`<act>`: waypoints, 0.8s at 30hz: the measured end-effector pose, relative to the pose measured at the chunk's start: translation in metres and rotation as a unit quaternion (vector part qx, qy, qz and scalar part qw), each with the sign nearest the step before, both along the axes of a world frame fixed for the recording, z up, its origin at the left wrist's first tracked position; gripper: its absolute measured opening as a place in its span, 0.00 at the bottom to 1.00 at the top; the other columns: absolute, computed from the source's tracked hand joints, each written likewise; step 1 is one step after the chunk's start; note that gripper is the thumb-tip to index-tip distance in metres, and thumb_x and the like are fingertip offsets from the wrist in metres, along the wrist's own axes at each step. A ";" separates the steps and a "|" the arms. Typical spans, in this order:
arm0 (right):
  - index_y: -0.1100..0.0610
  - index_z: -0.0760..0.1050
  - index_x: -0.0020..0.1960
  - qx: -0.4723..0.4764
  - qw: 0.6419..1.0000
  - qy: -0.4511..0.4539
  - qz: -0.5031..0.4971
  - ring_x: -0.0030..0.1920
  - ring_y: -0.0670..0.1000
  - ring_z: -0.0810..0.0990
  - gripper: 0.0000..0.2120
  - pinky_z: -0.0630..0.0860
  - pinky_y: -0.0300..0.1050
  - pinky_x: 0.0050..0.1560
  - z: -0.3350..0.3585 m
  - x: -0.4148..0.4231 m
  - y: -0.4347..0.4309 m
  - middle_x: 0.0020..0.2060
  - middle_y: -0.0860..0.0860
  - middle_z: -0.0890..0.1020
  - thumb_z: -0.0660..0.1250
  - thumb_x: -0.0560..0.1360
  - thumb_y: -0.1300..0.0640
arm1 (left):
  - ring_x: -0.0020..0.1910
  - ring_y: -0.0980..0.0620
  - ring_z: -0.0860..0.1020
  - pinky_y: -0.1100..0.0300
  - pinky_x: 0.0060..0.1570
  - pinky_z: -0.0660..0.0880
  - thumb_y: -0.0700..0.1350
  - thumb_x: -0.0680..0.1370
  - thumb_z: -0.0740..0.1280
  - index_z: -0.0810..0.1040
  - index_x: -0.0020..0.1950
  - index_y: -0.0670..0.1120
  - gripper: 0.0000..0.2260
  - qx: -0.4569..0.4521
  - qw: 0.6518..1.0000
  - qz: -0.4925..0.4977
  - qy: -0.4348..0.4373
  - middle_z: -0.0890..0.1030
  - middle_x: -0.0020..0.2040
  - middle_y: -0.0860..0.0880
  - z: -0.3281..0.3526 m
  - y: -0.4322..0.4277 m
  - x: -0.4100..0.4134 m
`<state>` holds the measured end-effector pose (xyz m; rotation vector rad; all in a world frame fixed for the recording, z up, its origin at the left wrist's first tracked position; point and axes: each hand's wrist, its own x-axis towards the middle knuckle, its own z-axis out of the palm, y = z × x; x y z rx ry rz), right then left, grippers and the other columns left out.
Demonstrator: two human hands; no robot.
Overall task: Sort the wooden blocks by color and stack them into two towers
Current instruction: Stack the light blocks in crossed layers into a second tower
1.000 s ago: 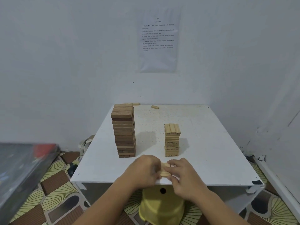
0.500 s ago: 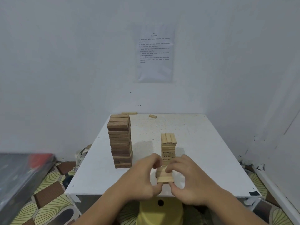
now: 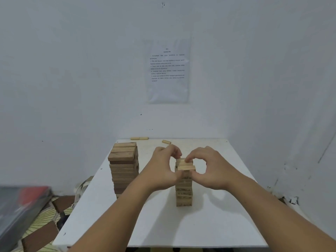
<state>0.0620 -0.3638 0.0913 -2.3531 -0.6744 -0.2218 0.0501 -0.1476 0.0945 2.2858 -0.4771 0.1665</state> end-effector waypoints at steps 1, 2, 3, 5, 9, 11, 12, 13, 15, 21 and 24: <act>0.39 0.78 0.55 -0.005 1.000 0.001 0.002 0.58 0.38 0.70 0.14 0.67 0.32 0.55 -0.003 0.002 0.001 0.52 0.33 0.79 0.72 0.72 0.52 | 0.66 0.67 0.66 0.72 0.52 0.69 0.59 0.69 0.71 0.71 0.57 0.60 0.19 0.005 1.000 0.001 0.000 0.74 0.60 0.59 -0.004 0.000 0.003; 0.38 0.77 0.55 -0.008 1.000 0.004 0.005 0.58 0.38 0.70 0.14 0.67 0.33 0.54 -0.006 0.004 0.002 0.52 0.33 0.79 0.71 0.72 0.52 | 0.66 0.67 0.66 0.71 0.54 0.68 0.59 0.69 0.71 0.71 0.57 0.61 0.19 0.009 1.000 0.003 0.002 0.74 0.60 0.58 -0.008 0.001 0.005; 0.38 0.77 0.55 -0.010 1.000 0.007 0.008 0.58 0.38 0.69 0.15 0.67 0.33 0.54 -0.008 0.005 0.003 0.52 0.34 0.79 0.71 0.72 0.53 | 0.66 0.67 0.66 0.70 0.54 0.68 0.59 0.69 0.70 0.71 0.57 0.61 0.19 0.012 1.000 0.005 0.005 0.74 0.60 0.58 -0.011 0.002 0.007; 0.39 0.78 0.56 -0.015 1.000 0.009 0.011 0.57 0.38 0.69 0.15 0.67 0.33 0.53 -0.012 0.007 0.004 0.52 0.35 0.79 0.71 0.72 0.53 | 0.66 0.66 0.66 0.70 0.53 0.69 0.58 0.69 0.70 0.70 0.57 0.62 0.18 0.017 1.000 0.006 0.010 0.73 0.61 0.58 -0.017 0.004 0.010; 0.41 0.79 0.57 -0.024 1.000 0.002 0.008 0.56 0.40 0.68 0.15 0.68 0.34 0.54 -0.018 0.009 0.004 0.52 0.35 0.79 0.70 0.72 0.52 | 0.67 0.65 0.66 0.70 0.53 0.70 0.57 0.70 0.70 0.71 0.58 0.61 0.18 0.018 1.000 0.003 0.008 0.73 0.60 0.59 -0.021 0.004 0.010; 0.41 0.79 0.57 -0.022 1.000 0.004 0.006 0.56 0.40 0.68 0.15 0.68 0.35 0.54 -0.020 0.010 0.003 0.52 0.35 0.79 0.70 0.71 0.52 | 0.66 0.65 0.66 0.69 0.53 0.70 0.58 0.69 0.70 0.71 0.57 0.61 0.18 0.018 1.000 0.001 0.013 0.73 0.60 0.59 -0.020 0.003 0.010; 0.41 0.79 0.57 -0.021 1.000 0.006 0.006 0.56 0.40 0.68 0.15 0.69 0.36 0.55 -0.020 0.010 0.003 0.52 0.35 0.78 0.69 0.71 0.52 | 0.66 0.65 0.66 0.69 0.53 0.70 0.59 0.69 0.69 0.71 0.57 0.61 0.18 0.018 1.000 0.001 0.017 0.73 0.60 0.59 -0.020 0.002 0.010; 0.41 0.79 0.57 -0.021 1.000 0.008 0.006 0.56 0.40 0.68 0.15 0.69 0.36 0.55 -0.021 0.010 0.003 0.53 0.35 0.78 0.69 0.71 0.52 | 0.65 0.65 0.66 0.69 0.52 0.71 0.60 0.68 0.69 0.71 0.57 0.62 0.19 0.019 1.000 0.001 0.020 0.73 0.60 0.58 -0.020 0.002 0.010; 0.40 0.78 0.57 -0.026 1.000 0.015 0.003 0.57 0.40 0.67 0.15 0.70 0.38 0.57 -0.021 0.010 0.003 0.53 0.34 0.78 0.69 0.72 0.53 | 0.64 0.66 0.67 0.70 0.51 0.70 0.61 0.67 0.68 0.70 0.57 0.62 0.19 0.020 0.999 0.003 0.026 0.73 0.61 0.58 -0.019 0.002 0.010; 0.39 0.77 0.57 -0.018 0.999 0.044 -0.006 0.58 0.39 0.67 0.16 0.71 0.40 0.57 -0.024 0.009 0.004 0.54 0.33 0.77 0.69 0.72 0.53 | 0.64 0.66 0.66 0.69 0.50 0.69 0.58 0.70 0.70 0.70 0.57 0.61 0.18 0.028 0.999 0.005 0.039 0.73 0.60 0.57 -0.020 0.000 0.009; 0.39 0.78 0.58 -0.014 0.999 0.050 -0.010 0.58 0.39 0.68 0.16 0.69 0.39 0.55 -0.027 0.009 0.004 0.55 0.33 0.78 0.69 0.72 0.52 | 0.64 0.65 0.66 0.73 0.48 0.68 0.59 0.70 0.69 0.70 0.58 0.61 0.19 0.026 0.998 0.009 0.049 0.73 0.61 0.58 -0.019 0.000 0.008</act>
